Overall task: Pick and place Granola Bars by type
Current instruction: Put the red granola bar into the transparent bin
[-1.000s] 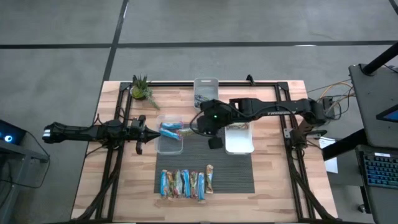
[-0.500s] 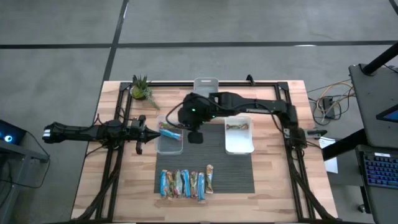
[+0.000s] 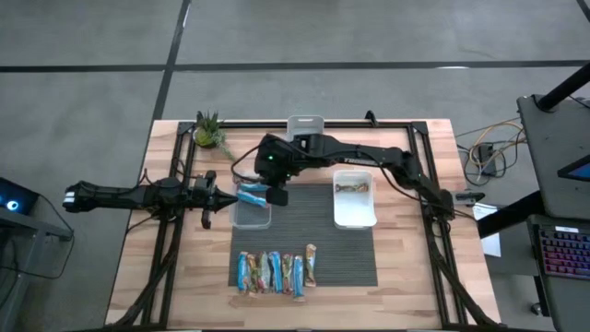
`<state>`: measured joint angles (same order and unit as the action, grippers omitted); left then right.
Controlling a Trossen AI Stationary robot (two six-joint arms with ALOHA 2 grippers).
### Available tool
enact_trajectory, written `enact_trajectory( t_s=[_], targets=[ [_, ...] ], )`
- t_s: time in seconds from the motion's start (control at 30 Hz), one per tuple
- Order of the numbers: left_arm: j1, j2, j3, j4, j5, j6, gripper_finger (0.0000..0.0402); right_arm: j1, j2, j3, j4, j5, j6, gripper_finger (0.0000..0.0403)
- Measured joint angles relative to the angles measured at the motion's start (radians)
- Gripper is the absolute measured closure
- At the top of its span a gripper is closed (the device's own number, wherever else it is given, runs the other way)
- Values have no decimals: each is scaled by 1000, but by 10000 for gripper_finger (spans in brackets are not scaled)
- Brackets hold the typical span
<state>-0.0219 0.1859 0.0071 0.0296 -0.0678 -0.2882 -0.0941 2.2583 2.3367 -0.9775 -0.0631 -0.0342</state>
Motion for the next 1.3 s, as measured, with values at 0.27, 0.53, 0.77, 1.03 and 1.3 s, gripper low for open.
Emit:
enact_trajectory(
  t_s=[0.27, 0.53, 0.77, 1.03, 1.3],
  targets=[
    [0, 0, 0, 0, 0, 0, 402, -6, 31, -19, 97, -83, -25, 365],
    [0, 0, 0, 0, 0, 0, 402, -7, 76, -20, 138, -128, -21, 365],
    [0, 0, 0, 0, 0, 0, 402, -17, 81, -29, 154, -129, -17, 365],
    [0, 0, 0, 0, 0, 0, 402, -39, 81, -37, 174, -129, -17, 365],
    [0, 0, 0, 0, 0, 0, 402, -46, 81, -59, 224, -129, -18, 365]
  ],
)
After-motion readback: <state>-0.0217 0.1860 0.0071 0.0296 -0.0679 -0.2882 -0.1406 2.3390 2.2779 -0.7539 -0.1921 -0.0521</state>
